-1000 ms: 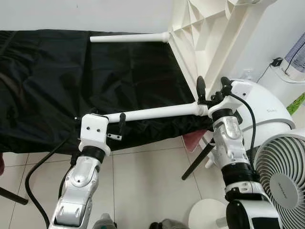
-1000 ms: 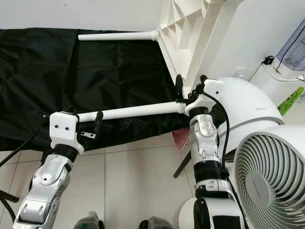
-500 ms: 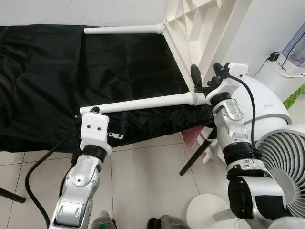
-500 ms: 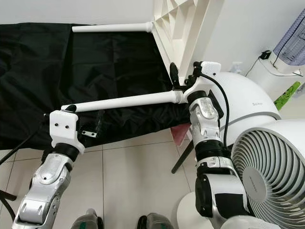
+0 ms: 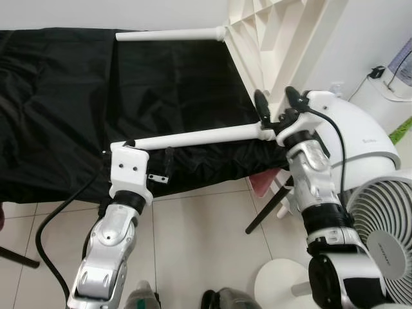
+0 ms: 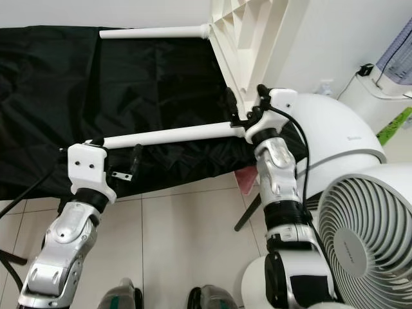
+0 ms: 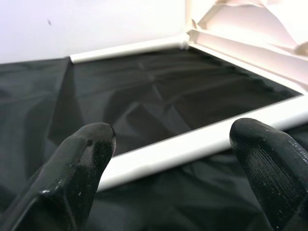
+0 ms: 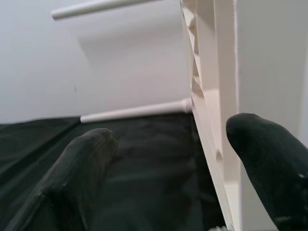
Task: Building children table
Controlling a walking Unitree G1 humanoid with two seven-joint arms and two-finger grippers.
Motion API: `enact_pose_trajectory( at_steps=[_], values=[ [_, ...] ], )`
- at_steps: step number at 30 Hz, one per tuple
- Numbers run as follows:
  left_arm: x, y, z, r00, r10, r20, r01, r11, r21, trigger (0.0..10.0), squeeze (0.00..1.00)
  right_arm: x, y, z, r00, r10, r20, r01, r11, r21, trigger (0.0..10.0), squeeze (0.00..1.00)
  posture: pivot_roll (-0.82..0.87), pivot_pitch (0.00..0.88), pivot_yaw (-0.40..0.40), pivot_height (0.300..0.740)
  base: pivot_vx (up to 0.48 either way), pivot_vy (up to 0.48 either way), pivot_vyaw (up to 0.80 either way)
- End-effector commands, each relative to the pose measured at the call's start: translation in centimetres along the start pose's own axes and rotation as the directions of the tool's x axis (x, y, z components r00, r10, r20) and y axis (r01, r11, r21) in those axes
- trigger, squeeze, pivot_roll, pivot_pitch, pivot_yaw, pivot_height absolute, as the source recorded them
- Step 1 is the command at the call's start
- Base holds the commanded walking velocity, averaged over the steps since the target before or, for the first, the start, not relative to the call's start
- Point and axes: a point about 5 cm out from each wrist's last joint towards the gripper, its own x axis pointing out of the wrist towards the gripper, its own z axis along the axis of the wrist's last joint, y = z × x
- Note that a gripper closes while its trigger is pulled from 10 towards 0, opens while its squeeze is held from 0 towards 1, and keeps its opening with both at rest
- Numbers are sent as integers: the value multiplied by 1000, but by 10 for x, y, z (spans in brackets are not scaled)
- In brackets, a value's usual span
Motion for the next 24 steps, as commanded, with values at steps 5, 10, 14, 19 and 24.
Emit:
enact_pose_trajectory(
  at_steps=[5,10,14,19,24],
  values=[
    [10,6,0,999,-40,-21,40,999,10,10000,0,-30,7,-8,999,-26,-27,26,1000,7,10000,0,47,47,-76,740,0,0,0],
    [18,7,4,998,-65,-22,67,993,101,10000,0,-49,17,-19,997,-11,-82,14,999,32,10000,0,44,24,-72,740,0,0,0],
    [23,3,9,995,-96,-4,96,986,135,10000,0,-54,23,-23,995,-6,-101,11,999,48,10000,0,47,11,-74,740,0,0,0],
    [23,0,3,993,-118,-5,118,993,17,10000,0,-57,26,-24,993,-2,-117,8,999,50,10000,0,51,5,-80,740,0,0,0],
    [21,-1,-5,992,-125,-24,125,992,-8,10000,0,-60,30,-25,991,27,-134,-22,999,36,10000,0,45,0,-77,740,0,0,0]
  ],
)
